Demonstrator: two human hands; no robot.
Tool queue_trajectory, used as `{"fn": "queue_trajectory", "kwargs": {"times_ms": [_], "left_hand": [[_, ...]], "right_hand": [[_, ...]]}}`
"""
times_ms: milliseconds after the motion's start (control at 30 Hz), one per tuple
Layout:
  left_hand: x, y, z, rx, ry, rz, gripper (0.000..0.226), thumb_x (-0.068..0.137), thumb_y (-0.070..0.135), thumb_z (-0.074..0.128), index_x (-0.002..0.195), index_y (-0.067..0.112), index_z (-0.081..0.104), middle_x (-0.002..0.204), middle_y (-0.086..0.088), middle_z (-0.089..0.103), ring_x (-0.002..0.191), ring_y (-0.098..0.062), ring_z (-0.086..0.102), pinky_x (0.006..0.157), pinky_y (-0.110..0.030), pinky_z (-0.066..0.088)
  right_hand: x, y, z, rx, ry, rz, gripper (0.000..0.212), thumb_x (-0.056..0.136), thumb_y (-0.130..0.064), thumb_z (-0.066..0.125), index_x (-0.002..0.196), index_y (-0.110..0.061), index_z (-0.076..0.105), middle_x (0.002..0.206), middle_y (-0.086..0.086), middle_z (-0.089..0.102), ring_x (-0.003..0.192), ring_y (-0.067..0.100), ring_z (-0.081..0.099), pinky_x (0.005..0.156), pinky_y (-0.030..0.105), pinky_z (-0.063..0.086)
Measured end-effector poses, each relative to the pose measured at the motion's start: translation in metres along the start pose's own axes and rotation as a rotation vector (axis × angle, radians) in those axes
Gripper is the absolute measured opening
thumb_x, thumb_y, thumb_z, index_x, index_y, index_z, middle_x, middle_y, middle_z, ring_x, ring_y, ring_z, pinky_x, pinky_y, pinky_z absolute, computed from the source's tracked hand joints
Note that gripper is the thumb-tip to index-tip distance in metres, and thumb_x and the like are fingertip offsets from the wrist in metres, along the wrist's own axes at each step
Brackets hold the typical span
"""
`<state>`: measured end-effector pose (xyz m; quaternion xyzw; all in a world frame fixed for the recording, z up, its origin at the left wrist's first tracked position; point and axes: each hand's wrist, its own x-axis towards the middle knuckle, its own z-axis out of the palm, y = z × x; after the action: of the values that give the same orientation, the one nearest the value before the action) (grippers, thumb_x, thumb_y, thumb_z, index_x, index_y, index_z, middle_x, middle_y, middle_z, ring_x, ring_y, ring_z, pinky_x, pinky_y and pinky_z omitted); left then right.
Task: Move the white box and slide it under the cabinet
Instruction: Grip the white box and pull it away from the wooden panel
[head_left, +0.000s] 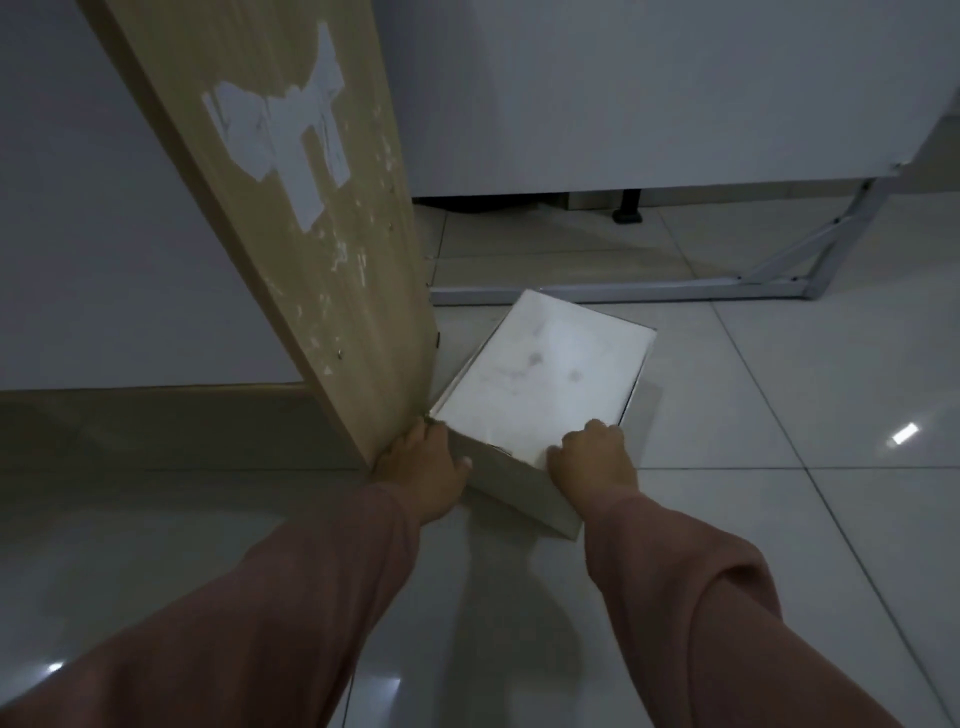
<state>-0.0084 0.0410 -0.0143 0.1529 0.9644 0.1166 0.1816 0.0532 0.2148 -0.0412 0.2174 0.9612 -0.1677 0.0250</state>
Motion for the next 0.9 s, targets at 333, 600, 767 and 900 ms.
{"fn": "queue_trajectory", "kwargs": {"times_ms": [333, 600, 767, 900], "left_hand": [[0.046, 0.013, 0.001, -0.29, -0.002, -0.105, 0.078, 0.096, 0.04, 0.046, 0.153, 0.006, 0.006, 0.161, -0.012, 0.019, 0.145, -0.032, 0.028, 0.119, -0.041, 0.027], [0.033, 0.013, 0.016, -0.311, 0.125, -0.257, 0.045, 0.089, 0.023, 0.049, 0.129, 0.001, 0.045, 0.134, -0.015, 0.046, 0.107, -0.033, 0.055, 0.08, -0.034, 0.046], [0.014, 0.001, 0.033, -0.408, 0.138, -0.32, 0.042, 0.087, 0.02, 0.051, 0.122, -0.003, 0.052, 0.127, -0.019, 0.053, 0.105, -0.036, 0.057, 0.077, -0.033, 0.046], [0.004, -0.005, 0.044, -0.564, 0.125, -0.317, 0.04, 0.088, 0.014, 0.046, 0.124, -0.003, 0.049, 0.119, -0.02, 0.056, 0.101, -0.035, 0.058, 0.082, -0.035, 0.049]], "right_hand": [[-0.015, -0.004, 0.011, 0.752, 0.069, 0.414, 0.072, 0.096, -0.012, 0.04, 0.153, -0.014, -0.004, 0.162, 0.009, 0.003, 0.138, 0.032, 0.034, 0.104, 0.035, 0.036], [-0.008, 0.009, 0.006, 0.711, 0.016, 0.366, 0.065, 0.097, -0.005, 0.03, 0.154, -0.021, 0.001, 0.161, 0.008, 0.018, 0.14, 0.029, 0.033, 0.113, 0.032, 0.027], [-0.001, 0.024, -0.006, 0.625, -0.074, 0.363, 0.065, 0.098, -0.007, 0.032, 0.153, -0.027, 0.004, 0.132, 0.022, 0.053, 0.114, 0.036, 0.054, 0.096, 0.034, 0.04], [0.0, 0.029, -0.007, 0.556, -0.1, 0.352, 0.06, 0.098, -0.008, 0.033, 0.153, -0.024, 0.015, 0.132, 0.024, 0.054, 0.117, 0.038, 0.054, 0.098, 0.035, 0.041]]}}
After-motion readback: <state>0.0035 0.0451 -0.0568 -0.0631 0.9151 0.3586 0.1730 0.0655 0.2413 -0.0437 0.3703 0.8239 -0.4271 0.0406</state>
